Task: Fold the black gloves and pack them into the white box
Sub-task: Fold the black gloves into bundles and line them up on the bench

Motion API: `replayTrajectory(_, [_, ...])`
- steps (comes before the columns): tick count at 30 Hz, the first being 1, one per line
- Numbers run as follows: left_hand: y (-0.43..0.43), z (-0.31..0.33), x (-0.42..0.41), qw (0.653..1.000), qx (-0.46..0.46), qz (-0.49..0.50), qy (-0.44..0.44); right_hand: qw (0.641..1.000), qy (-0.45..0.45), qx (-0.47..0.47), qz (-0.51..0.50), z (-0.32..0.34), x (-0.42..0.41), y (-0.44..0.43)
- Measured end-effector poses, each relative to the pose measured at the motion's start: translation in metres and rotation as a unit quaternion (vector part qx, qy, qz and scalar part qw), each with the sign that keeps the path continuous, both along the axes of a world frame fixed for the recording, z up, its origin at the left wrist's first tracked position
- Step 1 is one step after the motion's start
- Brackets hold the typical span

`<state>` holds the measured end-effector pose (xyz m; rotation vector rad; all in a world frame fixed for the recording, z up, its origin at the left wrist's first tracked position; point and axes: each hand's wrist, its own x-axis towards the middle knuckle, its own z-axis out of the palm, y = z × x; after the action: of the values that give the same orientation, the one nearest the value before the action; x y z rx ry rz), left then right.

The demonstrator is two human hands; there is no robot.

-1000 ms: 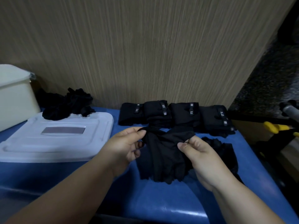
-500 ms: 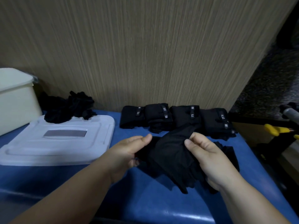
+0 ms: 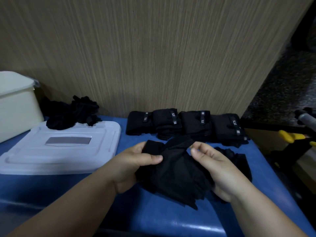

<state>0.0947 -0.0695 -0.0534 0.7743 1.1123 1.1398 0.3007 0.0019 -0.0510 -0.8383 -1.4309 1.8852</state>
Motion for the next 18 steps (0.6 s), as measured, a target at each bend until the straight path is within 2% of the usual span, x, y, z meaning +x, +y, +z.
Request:
replayTrajectory(6, [0.005,-0.008,-0.003,0.992,0.005,0.079,-0.096,0.996,-0.055,-0.037,0.062,-0.006,0.002,0.004])
replayTrajectory(11, [0.001,0.001,0.002,0.989,-0.002,0.091,-0.114,0.999,-0.036,-0.022,-0.006,-0.005,-0.003,0.002])
replayTrajectory(15, [-0.001,0.005,0.003,0.995,-0.048,0.060,-0.064,0.997,-0.034,-0.011,-0.072,0.000,-0.003,0.005])
replayTrajectory(18, [0.000,0.000,0.003,0.993,-0.044,0.055,0.094,0.991,-0.054,0.014,-0.122,0.003,-0.003,0.009])
